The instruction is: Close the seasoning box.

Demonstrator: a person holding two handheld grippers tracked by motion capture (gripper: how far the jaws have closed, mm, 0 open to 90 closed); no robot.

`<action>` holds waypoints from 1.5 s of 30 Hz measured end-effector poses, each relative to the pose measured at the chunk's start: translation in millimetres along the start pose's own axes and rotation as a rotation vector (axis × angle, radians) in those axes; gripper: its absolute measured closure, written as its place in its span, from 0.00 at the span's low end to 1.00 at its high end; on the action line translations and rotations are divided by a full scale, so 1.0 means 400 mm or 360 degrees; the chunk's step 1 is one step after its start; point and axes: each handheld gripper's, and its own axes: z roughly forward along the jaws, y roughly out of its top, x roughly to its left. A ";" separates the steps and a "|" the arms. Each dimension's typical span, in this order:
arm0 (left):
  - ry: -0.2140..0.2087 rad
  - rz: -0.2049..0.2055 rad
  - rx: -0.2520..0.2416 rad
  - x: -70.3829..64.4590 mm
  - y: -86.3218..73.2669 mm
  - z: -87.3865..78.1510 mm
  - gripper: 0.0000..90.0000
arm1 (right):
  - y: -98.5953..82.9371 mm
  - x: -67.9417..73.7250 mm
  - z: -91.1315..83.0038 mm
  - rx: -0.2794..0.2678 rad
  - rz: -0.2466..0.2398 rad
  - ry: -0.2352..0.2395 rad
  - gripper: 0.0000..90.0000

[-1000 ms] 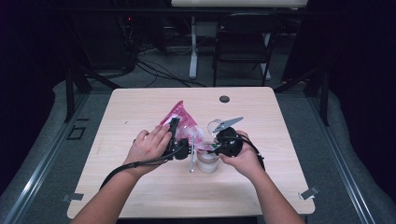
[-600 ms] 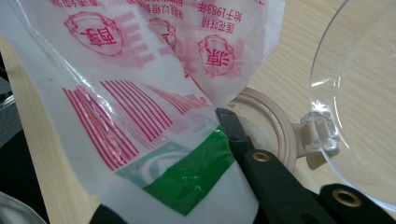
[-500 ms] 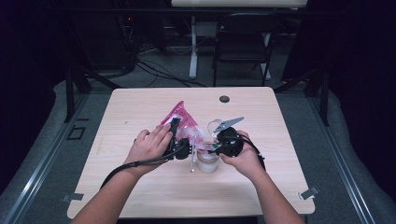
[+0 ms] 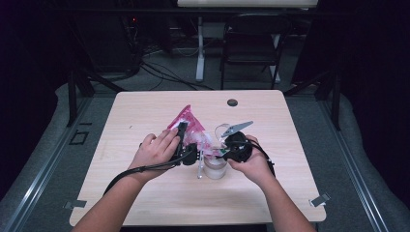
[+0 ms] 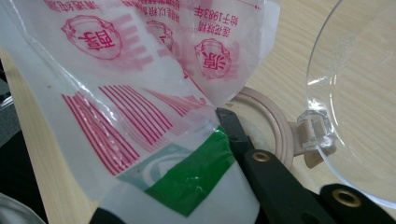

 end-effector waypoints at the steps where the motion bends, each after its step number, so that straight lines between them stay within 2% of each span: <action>1: -0.0001 0.0001 0.0000 0.001 0.001 -0.001 0.68 | 0.000 0.000 0.000 -0.0006 0.0004 -0.0005 1.00; 9: 0.0003 0.0040 0.0003 0.010 0.010 -0.003 0.68 | 0.000 -0.002 -0.005 -0.0011 0.0004 -0.0009 1.00; 11: 0.0009 0.0023 -0.0003 0.007 0.011 -0.001 0.68 | -0.001 -0.003 -0.004 -0.0012 0.0005 -0.0007 1.00; 18: 0.0009 0.0033 -0.0004 0.010 0.013 -0.002 0.68 | -0.002 -0.005 -0.003 -0.0009 0.0011 -0.0006 1.00; 20: 0.0009 0.0055 -0.0004 0.014 0.013 -0.002 0.68 | -0.002 -0.005 -0.003 -0.0009 0.0009 0.0001 1.00; 28: 0.0010 0.0058 -0.0002 0.013 0.019 -0.007 0.68 | -0.003 -0.006 -0.003 0.0005 0.0015 0.0005 1.00; 29: 0.0015 0.0082 -0.0009 0.015 0.022 -0.008 0.68 | -0.003 -0.007 -0.003 -0.0001 0.0016 0.0003 1.00; 31: 0.0006 0.0073 -0.0006 0.015 0.024 -0.010 0.68 | -0.004 -0.009 -0.004 0.0001 0.0013 0.0009 1.00; 36: -0.0002 0.0105 -0.0008 0.022 0.023 -0.007 0.68 | -0.004 -0.009 -0.004 0.0002 0.0014 0.0010 1.00; 37: -0.0014 0.0085 -0.0005 0.020 0.021 -0.006 0.68 | -0.004 -0.009 -0.004 -0.0005 0.0016 0.0006 1.00; 45: -0.0069 0.0106 0.0027 0.016 0.010 -0.002 0.70 | -0.003 -0.004 -0.006 -0.0004 0.0000 -0.0005 1.00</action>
